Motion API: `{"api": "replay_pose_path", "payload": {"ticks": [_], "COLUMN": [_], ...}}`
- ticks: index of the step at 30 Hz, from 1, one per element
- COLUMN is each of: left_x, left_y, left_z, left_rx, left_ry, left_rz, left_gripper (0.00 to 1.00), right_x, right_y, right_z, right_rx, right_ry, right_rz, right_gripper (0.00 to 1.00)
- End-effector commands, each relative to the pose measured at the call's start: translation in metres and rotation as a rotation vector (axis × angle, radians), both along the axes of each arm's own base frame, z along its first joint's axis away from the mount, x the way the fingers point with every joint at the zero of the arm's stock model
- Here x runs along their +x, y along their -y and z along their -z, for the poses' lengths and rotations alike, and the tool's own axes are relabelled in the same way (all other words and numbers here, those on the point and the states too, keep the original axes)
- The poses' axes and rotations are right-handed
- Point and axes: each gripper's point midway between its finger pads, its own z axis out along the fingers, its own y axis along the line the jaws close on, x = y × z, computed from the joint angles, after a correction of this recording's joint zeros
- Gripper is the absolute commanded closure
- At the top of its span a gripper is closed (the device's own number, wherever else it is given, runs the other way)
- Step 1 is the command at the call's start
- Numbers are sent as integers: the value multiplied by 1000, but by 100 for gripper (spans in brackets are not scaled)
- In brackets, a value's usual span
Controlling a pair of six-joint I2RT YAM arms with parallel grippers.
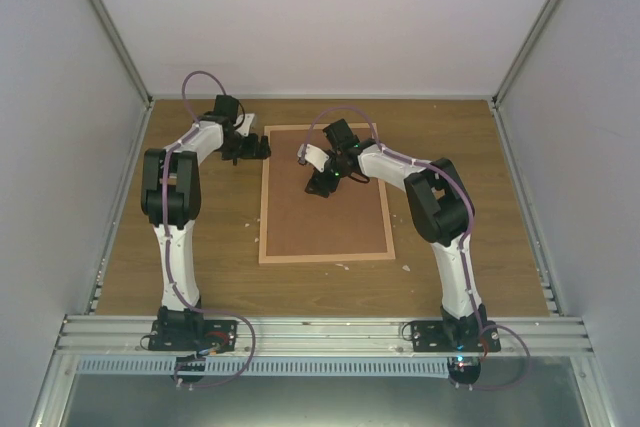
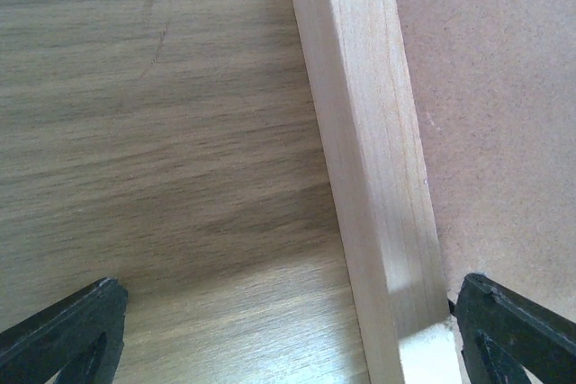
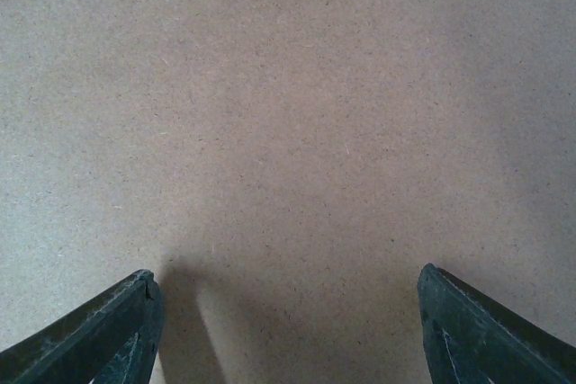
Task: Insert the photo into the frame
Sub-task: Install the photo frame at the center of the board.
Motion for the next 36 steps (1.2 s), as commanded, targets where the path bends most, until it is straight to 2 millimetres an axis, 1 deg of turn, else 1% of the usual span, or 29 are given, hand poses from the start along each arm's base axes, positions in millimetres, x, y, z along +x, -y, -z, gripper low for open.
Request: {"api": "replay_pose_path", "payload": {"ticks": [1,9,12,15,18,19,21,23,25,26,28,30,31,36], "left_x": [-23,-30,-30,-30,-29,-28,-22,-14,-7,-6,-4,-4,-5,-12], "left_y": [2,16,18,20,26,28,32,33,31,29,22,14,9,-6], "left_z": [39,50,53,55,53,50,37,15,-12,-21,-34,-40,-39,-27], "left_rx": [22,19,11,-3,-18,-25,-37,-41,-30,-21,-6,15,29,80], "left_ry": [-97,-117,-123,-130,-128,-121,-90,-34,29,51,75,80,71,34], "left_rz": [17,53,53,56,69,79,95,104,102,98,78,54,40,-8], "left_gripper": [1,1,1,1,2,2,2,1,1,1,1,1,1,1], "right_x": [-7,-7,-7,-6,-6,-7,-7,-7,-7,-6,-5,-5,-5,-3], "right_y": [19,19,20,20,20,20,20,21,22,23,25,25,26,25], "right_z": [39,41,41,41,42,43,44,45,46,46,47,48,48,46], "right_rx": [-88,-94,-95,-96,-96,-98,-100,-102,-108,-113,-122,-127,-128,-125], "right_ry": [-57,-57,-56,-56,-56,-59,-60,-61,-58,-55,-47,-43,-43,-38], "right_rz": [10,14,15,17,17,16,17,20,23,24,28,31,31,33], "right_gripper": [23,23,23,23,23,23,24,25,24,25,24,24,24,24]}}
